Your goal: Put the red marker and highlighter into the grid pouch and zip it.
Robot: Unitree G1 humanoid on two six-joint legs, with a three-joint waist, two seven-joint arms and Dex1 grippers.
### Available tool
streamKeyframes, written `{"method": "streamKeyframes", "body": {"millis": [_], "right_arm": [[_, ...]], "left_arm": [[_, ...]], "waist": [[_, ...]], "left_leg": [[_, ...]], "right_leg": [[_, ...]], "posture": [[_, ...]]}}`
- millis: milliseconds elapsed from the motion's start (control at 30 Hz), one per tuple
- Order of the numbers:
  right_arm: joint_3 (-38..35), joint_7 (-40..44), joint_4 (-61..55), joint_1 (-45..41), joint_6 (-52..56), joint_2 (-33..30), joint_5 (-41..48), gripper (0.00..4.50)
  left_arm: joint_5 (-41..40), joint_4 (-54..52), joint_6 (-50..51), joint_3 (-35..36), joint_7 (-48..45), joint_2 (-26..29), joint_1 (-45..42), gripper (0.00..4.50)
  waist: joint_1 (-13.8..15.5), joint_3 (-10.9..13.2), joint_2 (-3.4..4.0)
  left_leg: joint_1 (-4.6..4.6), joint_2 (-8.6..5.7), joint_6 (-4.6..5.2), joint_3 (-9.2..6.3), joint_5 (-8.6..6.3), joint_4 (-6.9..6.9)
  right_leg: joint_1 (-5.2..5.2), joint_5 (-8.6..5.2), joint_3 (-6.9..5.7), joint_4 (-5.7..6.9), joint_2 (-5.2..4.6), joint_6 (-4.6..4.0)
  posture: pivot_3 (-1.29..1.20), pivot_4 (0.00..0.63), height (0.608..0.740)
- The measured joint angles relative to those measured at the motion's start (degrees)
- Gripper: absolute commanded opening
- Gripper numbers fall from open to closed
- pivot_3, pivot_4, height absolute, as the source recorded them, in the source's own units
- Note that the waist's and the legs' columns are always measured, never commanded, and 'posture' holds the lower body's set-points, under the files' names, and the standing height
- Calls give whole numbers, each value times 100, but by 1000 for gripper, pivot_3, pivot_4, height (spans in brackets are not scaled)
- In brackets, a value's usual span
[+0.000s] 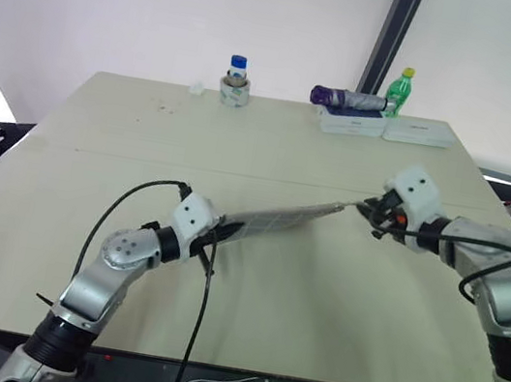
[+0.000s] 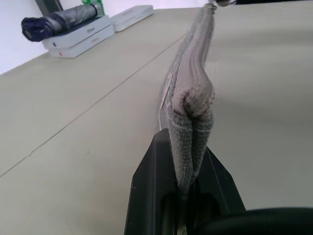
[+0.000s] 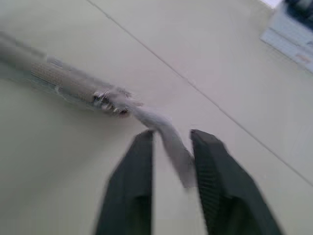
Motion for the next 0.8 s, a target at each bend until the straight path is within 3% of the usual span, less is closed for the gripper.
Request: {"method": "streamKeyframes", "body": {"millis": [33,233,267,300,433,667,800], "right_arm": [[-3,2,-8,62,-85,13,-6,2947],[-147,254,-10,396,-535,-12,-29,2947],[-163,297,-10,449,-577,-12,-29,3013],[-185,333,-8,502,-612,-13,-29,3013],[-273,413,59,671,-711,-19,-31,3013],[-693,580,76,1117,-971,-67,30,3013],[-1033,704,133,1367,-1372,-23,149,3013]], "left_arm": [[166,52,-202,-9,7,99,-24,0],[839,530,-1245,-51,-25,484,-153,0],[851,589,-1284,-66,-51,491,-151,712],[857,638,-1286,-82,-75,493,-148,1024],[713,572,-1137,-45,-226,532,3,3012],[-218,-230,2,679,-554,972,906,3012],[-755,-349,564,1736,-201,978,1255,3012]], "waist": [[-3,0,0],[-2,0,0],[0,0,1],[0,0,1],[-5,0,0],[-16,1,3],[-4,2,3]], "left_leg": [[0,0,0,0,0,0],[2,0,0,0,0,-2],[1,0,0,1,0,-1],[1,0,0,0,0,-1],[1,0,0,0,0,-2],[1,3,17,0,-10,-9],[3,3,25,-1,-15,-5]], "right_leg": [[0,0,0,0,0,0],[0,0,1,0,0,0],[0,0,1,-1,0,0],[0,0,1,-1,0,0],[0,0,1,-1,0,0],[-4,0,2,-1,0,-1],[-1,0,2,0,0,-1]], "posture": [[0,150,740],[0,150,740],[0,150,740],[0,150,740],[0,150,740],[0,150,740],[0,150,740]]}}
